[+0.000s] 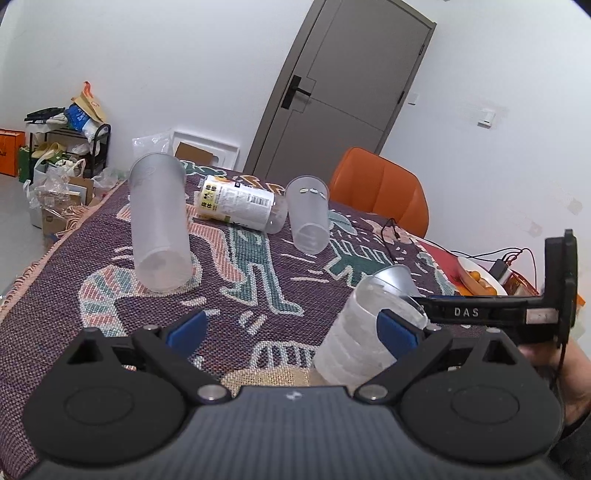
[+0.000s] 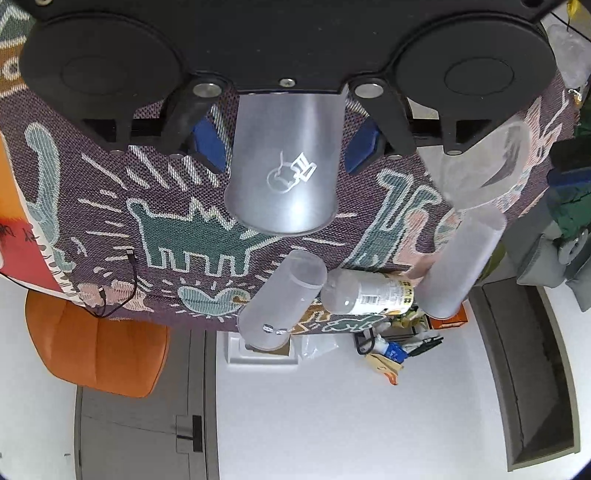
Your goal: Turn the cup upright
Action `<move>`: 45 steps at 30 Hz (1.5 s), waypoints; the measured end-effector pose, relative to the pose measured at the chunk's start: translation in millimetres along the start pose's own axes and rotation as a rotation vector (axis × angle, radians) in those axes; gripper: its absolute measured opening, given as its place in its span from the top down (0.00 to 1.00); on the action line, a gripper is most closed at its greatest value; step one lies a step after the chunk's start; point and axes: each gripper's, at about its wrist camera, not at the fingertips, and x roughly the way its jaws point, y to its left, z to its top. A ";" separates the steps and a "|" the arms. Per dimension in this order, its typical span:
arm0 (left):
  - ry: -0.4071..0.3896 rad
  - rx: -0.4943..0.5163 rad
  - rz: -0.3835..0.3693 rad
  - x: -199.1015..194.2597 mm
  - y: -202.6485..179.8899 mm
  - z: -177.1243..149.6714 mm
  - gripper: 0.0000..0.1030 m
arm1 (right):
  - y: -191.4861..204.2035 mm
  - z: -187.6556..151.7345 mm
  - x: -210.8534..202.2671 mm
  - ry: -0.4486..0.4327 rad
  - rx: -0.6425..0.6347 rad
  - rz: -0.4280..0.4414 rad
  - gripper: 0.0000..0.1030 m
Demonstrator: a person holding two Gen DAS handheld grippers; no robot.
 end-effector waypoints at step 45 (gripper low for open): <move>-0.022 0.086 0.035 -29.3 -20.0 -5.9 0.03 | 11.1 -47.8 -80.5 -0.119 0.061 -0.018 0.36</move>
